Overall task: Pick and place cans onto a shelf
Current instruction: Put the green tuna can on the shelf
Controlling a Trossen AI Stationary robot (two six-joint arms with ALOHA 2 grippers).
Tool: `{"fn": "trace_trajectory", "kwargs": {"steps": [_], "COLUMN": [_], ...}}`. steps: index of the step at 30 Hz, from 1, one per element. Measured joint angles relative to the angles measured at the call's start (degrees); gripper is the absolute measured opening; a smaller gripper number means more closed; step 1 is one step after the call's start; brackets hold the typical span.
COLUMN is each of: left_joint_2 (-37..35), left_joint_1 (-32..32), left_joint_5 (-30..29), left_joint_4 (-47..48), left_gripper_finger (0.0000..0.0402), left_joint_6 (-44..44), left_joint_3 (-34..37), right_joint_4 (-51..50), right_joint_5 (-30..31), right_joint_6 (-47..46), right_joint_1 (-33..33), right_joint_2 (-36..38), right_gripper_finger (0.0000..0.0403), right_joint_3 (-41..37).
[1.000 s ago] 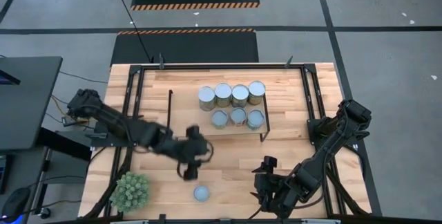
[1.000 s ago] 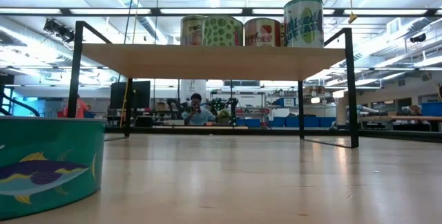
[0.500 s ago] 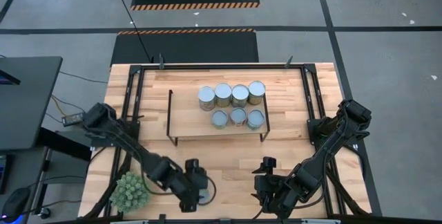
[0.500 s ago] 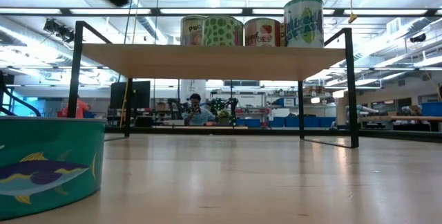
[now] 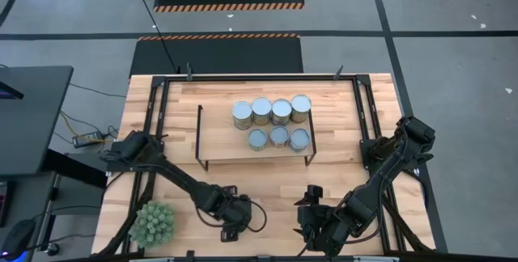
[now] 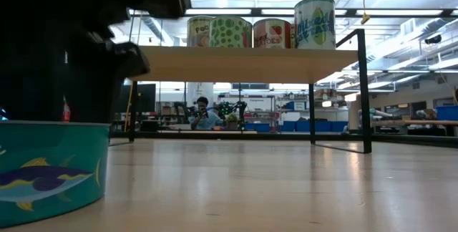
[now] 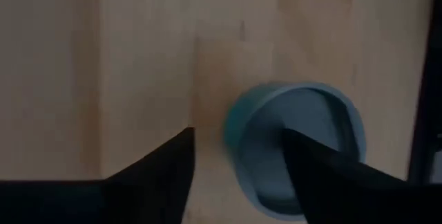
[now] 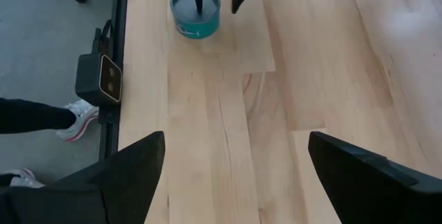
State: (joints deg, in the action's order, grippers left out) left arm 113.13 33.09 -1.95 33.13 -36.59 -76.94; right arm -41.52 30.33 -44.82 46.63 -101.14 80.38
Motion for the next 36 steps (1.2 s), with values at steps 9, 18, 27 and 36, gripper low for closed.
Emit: {"fn": "trace_trajectory", "kwargs": {"steps": [9, 18, 27, 36], "left_joint_2": [1.74, -2.24, -15.51, -27.02], "left_joint_1": [0.27, 0.13, -6.31, -20.54], "left_joint_5": [0.73, -2.39, -2.33, -2.86], "left_joint_4": [0.20, 2.82, 9.22, 15.33], "left_gripper_finger": [0.0045, 0.0005, 0.0004, 0.0004], "left_joint_6": [2.72, 2.66, -0.58, -5.14], "left_joint_3": [-0.32, 0.23, 0.12, 0.10], "right_joint_4": [-0.02, -0.14, -0.50, -0.49], "right_joint_5": [-0.02, -1.97, -1.97, -1.97], "right_joint_6": [0.00, 0.00, 0.00, 0.28], "right_joint_1": [0.00, 0.00, 0.00, -0.17], "right_joint_2": [0.00, 0.00, 0.00, 0.00], "right_gripper_finger": [0.0365, 0.0365, 0.0365, 0.0365], "right_joint_3": [0.00, 0.00, 0.00, 0.00]}}
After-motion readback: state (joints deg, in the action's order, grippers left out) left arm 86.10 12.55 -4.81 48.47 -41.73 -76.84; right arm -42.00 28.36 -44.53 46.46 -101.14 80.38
